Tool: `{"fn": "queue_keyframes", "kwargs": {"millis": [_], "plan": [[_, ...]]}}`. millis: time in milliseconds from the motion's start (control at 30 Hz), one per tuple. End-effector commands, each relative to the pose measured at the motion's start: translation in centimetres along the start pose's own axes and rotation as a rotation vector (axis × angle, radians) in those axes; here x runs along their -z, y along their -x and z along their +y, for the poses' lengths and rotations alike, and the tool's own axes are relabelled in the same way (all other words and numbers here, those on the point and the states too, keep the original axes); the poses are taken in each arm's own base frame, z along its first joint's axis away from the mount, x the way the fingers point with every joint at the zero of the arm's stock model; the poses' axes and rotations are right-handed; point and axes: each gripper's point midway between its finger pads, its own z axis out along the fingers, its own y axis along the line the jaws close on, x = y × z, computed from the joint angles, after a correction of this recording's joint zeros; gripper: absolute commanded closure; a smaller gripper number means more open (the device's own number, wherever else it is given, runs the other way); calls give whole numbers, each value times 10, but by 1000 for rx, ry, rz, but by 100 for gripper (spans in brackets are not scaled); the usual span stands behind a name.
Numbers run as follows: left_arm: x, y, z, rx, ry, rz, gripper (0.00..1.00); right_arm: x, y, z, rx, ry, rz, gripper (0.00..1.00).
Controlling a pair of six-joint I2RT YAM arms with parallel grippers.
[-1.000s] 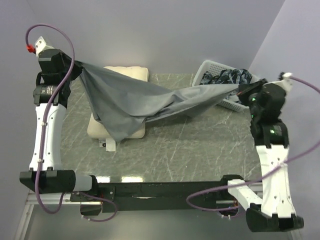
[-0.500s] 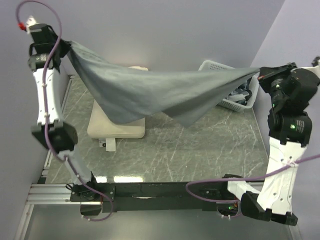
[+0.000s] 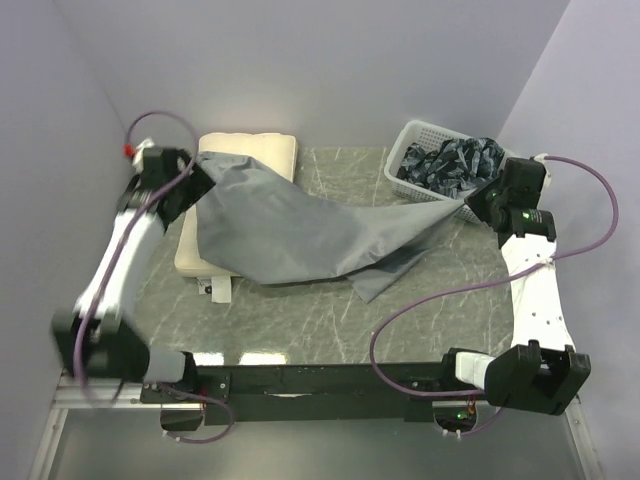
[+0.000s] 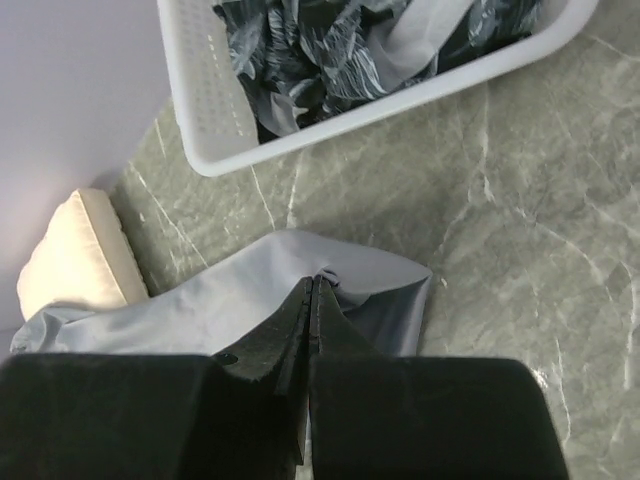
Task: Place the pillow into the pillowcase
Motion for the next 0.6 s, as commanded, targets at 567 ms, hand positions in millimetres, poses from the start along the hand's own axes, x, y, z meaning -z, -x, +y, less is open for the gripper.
{"fn": "queue_keyframes", "kwargs": {"millis": [567], "plan": [[29,-98,35,136,-262,-61,22,-1,-2,27,91,134,-56,100]]}}
